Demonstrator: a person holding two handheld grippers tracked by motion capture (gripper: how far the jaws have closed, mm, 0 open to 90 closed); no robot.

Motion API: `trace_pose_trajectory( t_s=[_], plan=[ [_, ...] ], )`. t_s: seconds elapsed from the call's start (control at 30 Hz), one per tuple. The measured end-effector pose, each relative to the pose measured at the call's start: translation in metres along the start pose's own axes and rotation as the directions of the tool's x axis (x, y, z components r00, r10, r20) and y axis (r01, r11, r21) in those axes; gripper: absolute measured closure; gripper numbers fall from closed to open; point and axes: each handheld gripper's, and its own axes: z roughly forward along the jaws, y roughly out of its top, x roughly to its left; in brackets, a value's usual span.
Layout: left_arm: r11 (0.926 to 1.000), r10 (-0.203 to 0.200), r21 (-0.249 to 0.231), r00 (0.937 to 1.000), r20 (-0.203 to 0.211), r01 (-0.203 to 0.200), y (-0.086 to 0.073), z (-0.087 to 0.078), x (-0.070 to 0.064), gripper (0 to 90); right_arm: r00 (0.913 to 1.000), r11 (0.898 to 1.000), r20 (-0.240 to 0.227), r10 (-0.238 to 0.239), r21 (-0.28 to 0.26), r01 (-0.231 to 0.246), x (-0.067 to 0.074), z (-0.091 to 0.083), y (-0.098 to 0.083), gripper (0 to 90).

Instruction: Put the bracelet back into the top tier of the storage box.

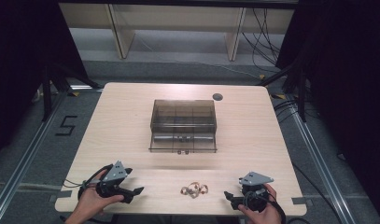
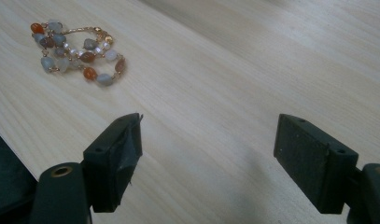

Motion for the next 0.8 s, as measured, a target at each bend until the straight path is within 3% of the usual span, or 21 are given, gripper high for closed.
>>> trace_pose_trajectory(
  t_s=[0.07, 0.3, 0.37, 0.4, 0.47, 0.53, 0.7, 0.8],
  plan=[
    [1.0, -0.007, -0.004, 1.0, 0.002, 0.007, 0.0, 0.0, -0.001, 17.7, 0.9999, 0.999, -0.005, 0.013, 0.029, -0.013, 0.002, -0.001, 0.0, 24.9],
    [0.9999, -0.013, -0.005, 0.9999, 0.001, 0.013, 0.0, -0.001, 0.001, 17.7, 0.9988, 0.998, -0.027, -0.041, 0.047, 0.042, 0.003, 0.0, 0.005, 29.7],
    [1.0, 0.006, -0.006, 0.9999, -0.011, -0.006, 0.0, -0.001, 0.002, 17.7, 0.9978, 0.997, -0.036, -0.056, 0.057, 0.058, 0.005, 0.0, 0.009, 29.7],
    [0.9999, -0.012, -0.004, 0.9999, -0.004, 0.012, 0.0, -0.001, 0.001, 17.7, 0.9978, 0.997, -0.036, -0.056, 0.057, 0.058, 0.005, 0.0, 0.009, 29.7],
    [0.9999, 0.012, -0.004, 0.9999, -0.007, -0.012, 0.001, -0.001, 0.001, 17.7, 0.9967, 0.995, -0.04, -0.07, 0.063, 0.073, 0.01, -0.001, 0.013, 29.7],
    [1.0, -0.004, -0.003, 1.0, -0.006, 0.004, 0.0, -0.001, 0.001, 17.7, 0.9951, 0.995, -0.043, -0.089, 0.045, 0.09, 0.013, 0.001, 0.015, 29.6],
    [1.0, 0.003, -0.003, 0.9998, -0.018, -0.003, 0.001, -0.002, 0.003, 17.7, 0.9889, 0.988, -0.079, -0.126, 0.082, 0.132, 0.019, 0.001, 0.025, 28.7],
    [0.9999, -0.014, -0.006, 0.9997, -0.019, 0.014, 0.0, -0.002, 0.002, 17.8, 0.9867, 0.985, -0.083, -0.14, 0.087, 0.147, 0.022, 0.003, 0.03, 27.8]
  ],
)
